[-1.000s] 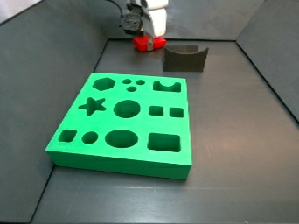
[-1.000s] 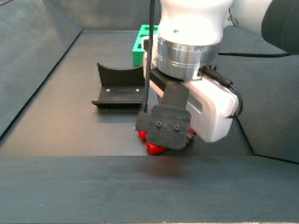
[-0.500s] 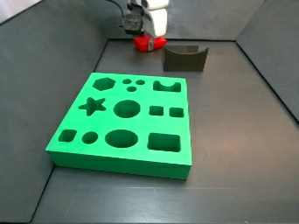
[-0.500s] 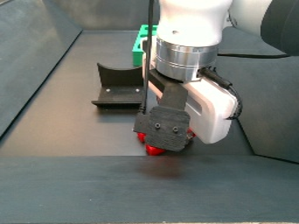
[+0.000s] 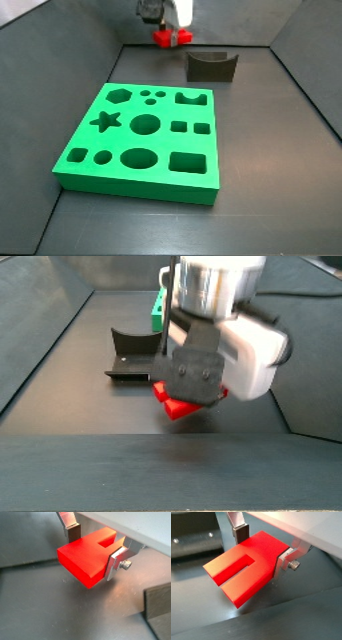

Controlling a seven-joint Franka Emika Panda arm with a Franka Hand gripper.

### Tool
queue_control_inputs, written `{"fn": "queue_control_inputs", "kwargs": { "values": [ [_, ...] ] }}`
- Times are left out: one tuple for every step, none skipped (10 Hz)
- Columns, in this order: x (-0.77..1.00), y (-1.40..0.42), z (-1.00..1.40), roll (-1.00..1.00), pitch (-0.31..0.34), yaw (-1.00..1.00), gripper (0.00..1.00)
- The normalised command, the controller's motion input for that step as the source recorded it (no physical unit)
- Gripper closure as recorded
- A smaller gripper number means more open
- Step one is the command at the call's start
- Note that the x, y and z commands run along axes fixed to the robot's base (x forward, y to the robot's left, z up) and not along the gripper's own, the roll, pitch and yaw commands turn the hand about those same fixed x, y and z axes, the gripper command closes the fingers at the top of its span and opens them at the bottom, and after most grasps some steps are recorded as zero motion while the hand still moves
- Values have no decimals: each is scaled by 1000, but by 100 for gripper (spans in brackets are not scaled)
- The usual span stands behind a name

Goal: Pick up the double-square object. Move up. Place the double-square object on the fixture. Regrasp the double-square object. Move to above the board. Insert the double-square object.
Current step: Move up, then place the double-square object on the fixture.

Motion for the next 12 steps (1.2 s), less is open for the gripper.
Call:
{"fn": "queue_control_inputs", "kwargs": {
  "values": [
    [-24, 7, 196, 39, 49, -15, 100],
    [0, 0, 1000, 0, 0, 0, 100],
    [3, 0, 1000, 1, 3, 0, 100],
    [-16, -2, 1000, 0, 35, -3, 100],
    [-16, 0, 1000, 13, 39, -9, 100],
    [-20, 2, 1000, 30, 52, -16, 100],
    [-23, 2, 1000, 38, 56, -17, 100],
    [-26, 1, 1000, 54, 63, -11, 100],
    [-28, 1, 947, 60, 69, -8, 100],
    [-21, 1, 735, 70, 77, 0, 100],
    [-17, -1, 629, 72, 82, 6, 100],
    [-5, 0, 362, 71, 95, 20, 100]
  ]
}}
